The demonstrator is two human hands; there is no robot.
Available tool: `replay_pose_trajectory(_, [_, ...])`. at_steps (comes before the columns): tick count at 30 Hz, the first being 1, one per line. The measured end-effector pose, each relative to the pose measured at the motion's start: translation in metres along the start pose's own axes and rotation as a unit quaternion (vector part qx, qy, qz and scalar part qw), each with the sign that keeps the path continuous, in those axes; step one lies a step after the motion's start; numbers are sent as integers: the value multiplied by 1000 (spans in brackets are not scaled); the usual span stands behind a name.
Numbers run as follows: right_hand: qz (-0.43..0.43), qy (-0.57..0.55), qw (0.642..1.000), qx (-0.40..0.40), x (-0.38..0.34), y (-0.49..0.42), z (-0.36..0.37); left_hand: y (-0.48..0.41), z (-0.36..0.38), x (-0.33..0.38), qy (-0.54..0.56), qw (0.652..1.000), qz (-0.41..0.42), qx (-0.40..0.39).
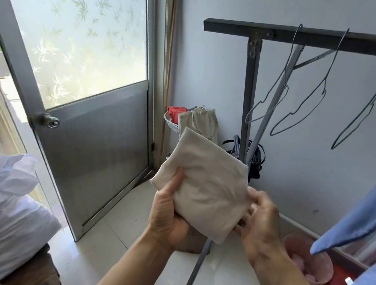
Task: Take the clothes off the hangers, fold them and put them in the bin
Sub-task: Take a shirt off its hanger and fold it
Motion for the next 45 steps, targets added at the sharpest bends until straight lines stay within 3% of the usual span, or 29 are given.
replay_pose_trajectory(6, [60,-130,979,-143,1,-4,29,8,14,-20,38,998,-36,-37])
replay_pose_trajectory(10, [84,-125,979,-138,4,-8,15,12,7,-24,22,998,-38,-37])
replay_pose_trajectory(15, [31,-59,990,-121,-1,-14,-10,11,-37,-14,-117,991,-62,-32])
replay_pose_trajectory(20, [69,21,989,-132,12,-13,-26,-1,-55,5,-366,925,-94,-34])
replay_pose_trajectory(25, [140,73,969,-190,39,-20,-38,-13,-68,0,-435,898,-63,33])
replay_pose_trajectory(29, [154,73,976,-138,68,-40,-56,-20,-94,-17,-454,888,-26,68])
replay_pose_trajectory(32, [185,21,975,-124,110,-51,-63,-25,-133,-25,-447,885,-32,127])
replay_pose_trajectory(34, [204,-15,973,-111,142,-57,-69,-29,-169,-31,-389,903,-52,172])
replay_pose_trajectory(37, [222,-53,970,-88,195,-73,-75,-34,-228,-55,-152,964,-74,205])
replay_pose_trajectory(40, [224,-99,967,-77,245,-88,-78,-36,-270,-92,10,987,-78,143])
replay_pose_trajectory(42, [227,-121,963,-80,277,-93,-78,-34,-295,-120,11,986,-105,127])
replay_pose_trajectory(45, [257,-128,954,-89,332,-96,-89,-32,-355,-140,-56,970,-138,193])
Point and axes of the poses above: each hand's wrist, its own y-axis away from the middle knuckle, its own z-axis out of the palm, x = y × z, the point moved 8 cm from there along -y, towards the middle knuckle, and after that the axes turned 12 degrees about -x, right-handed, at the moved point
